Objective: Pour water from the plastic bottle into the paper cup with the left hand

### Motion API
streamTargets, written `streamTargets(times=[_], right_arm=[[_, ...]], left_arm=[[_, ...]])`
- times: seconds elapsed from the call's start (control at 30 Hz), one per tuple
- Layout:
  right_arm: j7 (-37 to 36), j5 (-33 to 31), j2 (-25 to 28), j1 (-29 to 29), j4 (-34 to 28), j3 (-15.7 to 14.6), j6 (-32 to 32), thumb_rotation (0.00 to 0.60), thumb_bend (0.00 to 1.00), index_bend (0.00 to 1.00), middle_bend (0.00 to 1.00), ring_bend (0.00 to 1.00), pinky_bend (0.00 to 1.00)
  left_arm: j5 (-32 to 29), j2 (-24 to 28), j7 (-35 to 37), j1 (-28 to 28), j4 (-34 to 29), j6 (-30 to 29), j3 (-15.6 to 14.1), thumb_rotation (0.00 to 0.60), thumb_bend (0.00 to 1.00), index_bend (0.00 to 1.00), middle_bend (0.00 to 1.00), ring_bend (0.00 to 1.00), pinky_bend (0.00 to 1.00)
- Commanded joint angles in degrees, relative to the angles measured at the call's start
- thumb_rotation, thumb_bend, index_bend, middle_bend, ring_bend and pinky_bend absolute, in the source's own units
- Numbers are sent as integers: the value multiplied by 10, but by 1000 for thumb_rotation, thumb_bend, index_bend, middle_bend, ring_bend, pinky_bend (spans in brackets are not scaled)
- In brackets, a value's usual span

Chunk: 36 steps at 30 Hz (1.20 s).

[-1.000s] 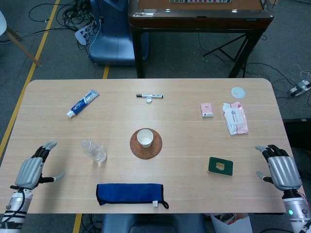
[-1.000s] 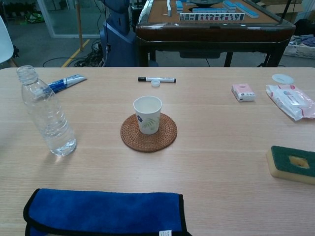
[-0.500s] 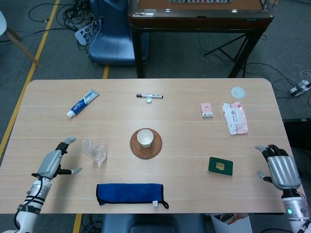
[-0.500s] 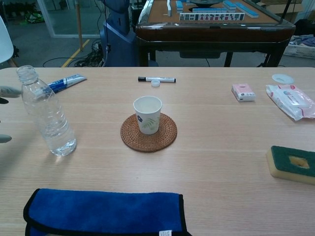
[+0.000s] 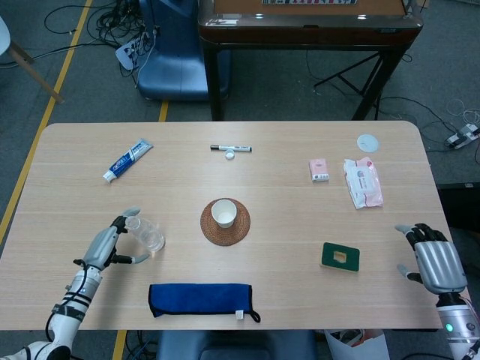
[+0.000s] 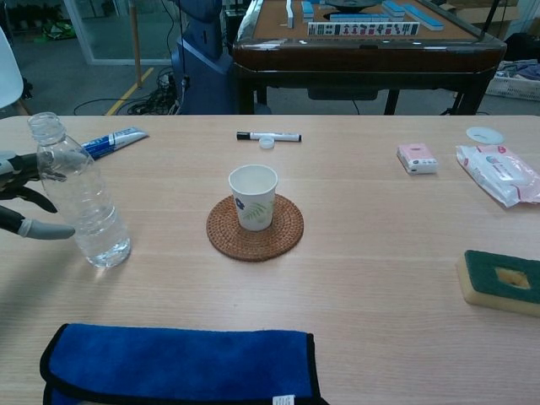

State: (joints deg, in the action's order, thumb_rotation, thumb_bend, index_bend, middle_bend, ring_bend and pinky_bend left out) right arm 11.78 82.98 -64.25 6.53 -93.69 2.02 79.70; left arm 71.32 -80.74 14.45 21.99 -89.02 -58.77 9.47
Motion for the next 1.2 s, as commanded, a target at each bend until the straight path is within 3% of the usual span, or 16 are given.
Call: streamTargets(times=[0.03,0.43,0.93,1.2], right_arm=[[-2,2,2,-1,-2,-1,0,600,11,266,323,205,333],[-17,13,7,-2,-1,-3,3,600,11,266,325,207,333],[-21,21,9,-3,-2,-6,5,600,11,266,327,209,333],[-21,21,9,-3,-2,-6,5,600,11,266,327,209,333]], left_arm=[[-10,-12,-6,6,2,4,3,600,34,0,31,64,238],[-20,-59,-3,18,19,-10,14,600,32,0,31,77,238],[-76,-89,-69,33,25,-7,24,600,24,1,31,78,238],[-102,-113,-94,35,35,-24,34,600,24,48,48,86,237]])
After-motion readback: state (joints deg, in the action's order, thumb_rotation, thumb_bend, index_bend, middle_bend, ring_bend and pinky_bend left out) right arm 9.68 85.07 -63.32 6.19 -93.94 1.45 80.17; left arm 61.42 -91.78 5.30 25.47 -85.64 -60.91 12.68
